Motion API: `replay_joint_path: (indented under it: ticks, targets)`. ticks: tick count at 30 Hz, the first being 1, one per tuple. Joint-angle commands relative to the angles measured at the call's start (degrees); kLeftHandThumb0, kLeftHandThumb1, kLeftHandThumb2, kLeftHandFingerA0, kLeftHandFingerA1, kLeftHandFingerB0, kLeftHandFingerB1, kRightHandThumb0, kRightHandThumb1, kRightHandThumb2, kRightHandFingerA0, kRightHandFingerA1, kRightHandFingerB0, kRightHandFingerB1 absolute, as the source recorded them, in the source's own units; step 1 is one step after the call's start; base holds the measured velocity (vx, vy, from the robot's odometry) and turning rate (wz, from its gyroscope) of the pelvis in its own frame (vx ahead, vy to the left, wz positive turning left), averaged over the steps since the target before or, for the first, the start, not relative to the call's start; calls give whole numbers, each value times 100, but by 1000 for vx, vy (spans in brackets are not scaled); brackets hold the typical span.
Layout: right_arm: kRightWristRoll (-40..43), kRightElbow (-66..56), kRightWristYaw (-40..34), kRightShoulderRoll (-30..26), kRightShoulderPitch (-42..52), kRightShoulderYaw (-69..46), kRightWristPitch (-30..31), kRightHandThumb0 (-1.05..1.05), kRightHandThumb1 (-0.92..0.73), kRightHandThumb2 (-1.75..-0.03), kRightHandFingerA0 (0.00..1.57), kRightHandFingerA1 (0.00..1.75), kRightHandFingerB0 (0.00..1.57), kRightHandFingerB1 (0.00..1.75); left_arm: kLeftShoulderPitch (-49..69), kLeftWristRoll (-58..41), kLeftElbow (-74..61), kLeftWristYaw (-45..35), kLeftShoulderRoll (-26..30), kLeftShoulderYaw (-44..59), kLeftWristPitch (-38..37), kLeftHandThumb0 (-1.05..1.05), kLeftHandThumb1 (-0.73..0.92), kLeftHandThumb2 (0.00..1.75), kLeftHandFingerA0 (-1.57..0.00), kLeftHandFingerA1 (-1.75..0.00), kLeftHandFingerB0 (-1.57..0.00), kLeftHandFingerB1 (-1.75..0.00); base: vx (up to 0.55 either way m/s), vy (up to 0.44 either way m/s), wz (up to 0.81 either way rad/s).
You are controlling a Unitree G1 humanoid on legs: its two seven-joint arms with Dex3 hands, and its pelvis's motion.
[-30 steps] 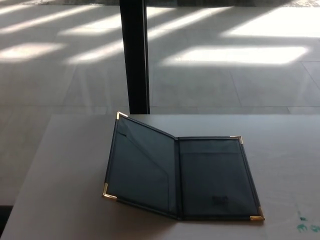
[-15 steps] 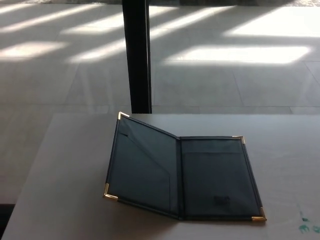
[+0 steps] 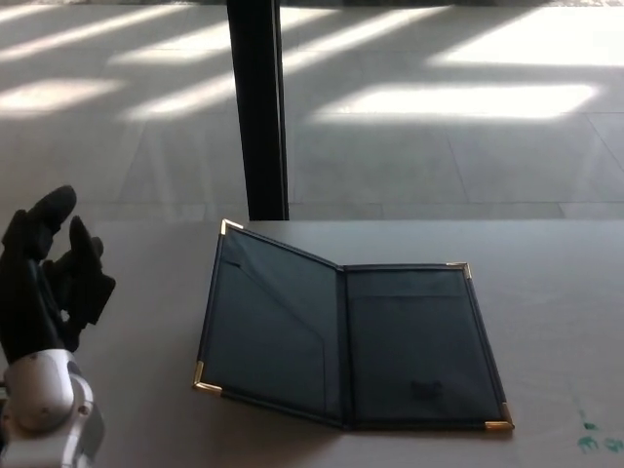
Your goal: The robot uses its left hand to push the cover of the diary kept in the middle of the desk to close it
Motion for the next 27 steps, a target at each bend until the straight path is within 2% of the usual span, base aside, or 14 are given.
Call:
replay_joint_path:
  ticks: [1, 3, 4, 7, 8, 9, 10, 11, 12, 13, 15, 16, 22, 27]
  targets:
    - [217, 36, 21, -124, 38, -2, 62, -95, -92, -69, 59, 89, 64, 69, 172, 237, 123, -31, 199, -56, -94, -89, 92, 74, -45, -50, -39, -47, 0, 0, 0]
    - [213, 22, 12, -118, 59, 27, 58, -95, -92, -70, 55, 89, 63, 70, 188, 313, 169, 30, 253, -68, -72, -92, 91, 75, -46, -52, -39, -48, 0, 0, 0]
    - [244, -39, -4, -90, 76, 25, 97, -86, -75, -125, 59, 88, 58, 70, 205, 366, 223, 85, 281, -63, -73, -94, 92, 78, -49, -56, -39, -50, 0, 0, 0]
    - [265, -20, 19, -112, 87, 56, 97, -84, -73, -122, 59, 87, 56, 70, 240, 503, 321, 149, 365, -113, -114, -92, 92, 79, -49, -57, -39, -51, 0, 0, 0]
    - [282, 42, -18, -125, 48, 46, 79, -94, -92, -68, 60, 91, 64, 69, 257, 462, 300, 155, 348, -87, -58, -90, 92, 78, -45, -56, -37, -51, 0, 0, 0]
    - [284, 101, -12, -138, 25, 49, 38, -94, -92, -69, 59, 91, 64, 70, 276, 415, 265, 206, 308, -45, 118, -87, 92, 75, -45, -58, -41, -53, 0, 0, 0]
    - [292, 136, 53, -174, 37, 49, -16, -83, -70, -120, 61, 86, 63, 73, 314, 348, 148, 257, 180, -37, 306, -85, 77, 114, -41, -62, -37, -58, 0, 0, 0]
    - [306, 95, 34, -170, 47, 50, 26, -94, -92, -69, 58, 88, 63, 67, 408, 390, 19, 277, 124, -95, 438, -91, 92, 76, -45, -55, -38, -50, 0, 0, 0]
    - [301, 99, 27, -168, 44, 57, 11, -84, -69, -120, 61, 85, 63, 72, 493, 236, -205, 226, 4, -87, 768, -90, 92, 76, -43, -51, -38, -47, 0, 0, 0]
    - [289, 109, 34, -182, 42, 76, 9, -82, -70, -122, 59, 84, 60, 72, 559, 83, -414, 230, -153, -66, 1002, -90, 91, 78, -41, -50, -36, -47, 0, 0, 0]
    - [257, 163, 11, -209, 18, 104, 3, -82, -71, -122, 60, 85, 59, 70, 775, -248, -831, 127, -526, -110, 1261, -87, 92, 76, -34, -48, -29, -44, 0, 0, 0]
    - [244, 208, -4, -261, -51, 110, -19, -93, -92, -69, 60, 89, 62, 67, 723, -339, -945, 243, -733, -100, 1491, -87, 92, 75, -44, -46, -37, -44, 0, 0, 0]
    - [193, 397, 60, -371, -127, 139, -101, -94, -92, -69, 59, 84, 60, 62, 1085, -332, -1867, 380, -1679, -757, 2271, -86, 92, 83, -51, -50, -37, -46, 0, 0, 0]
    - [154, 309, 72, -421, -134, 192, -47, -93, -92, -71, 56, 86, 58, 65, 1272, -570, -2061, 348, -2033, -1045, 2492, -90, 91, 83, -50, -53, -37, -48, 0, 0, 0]
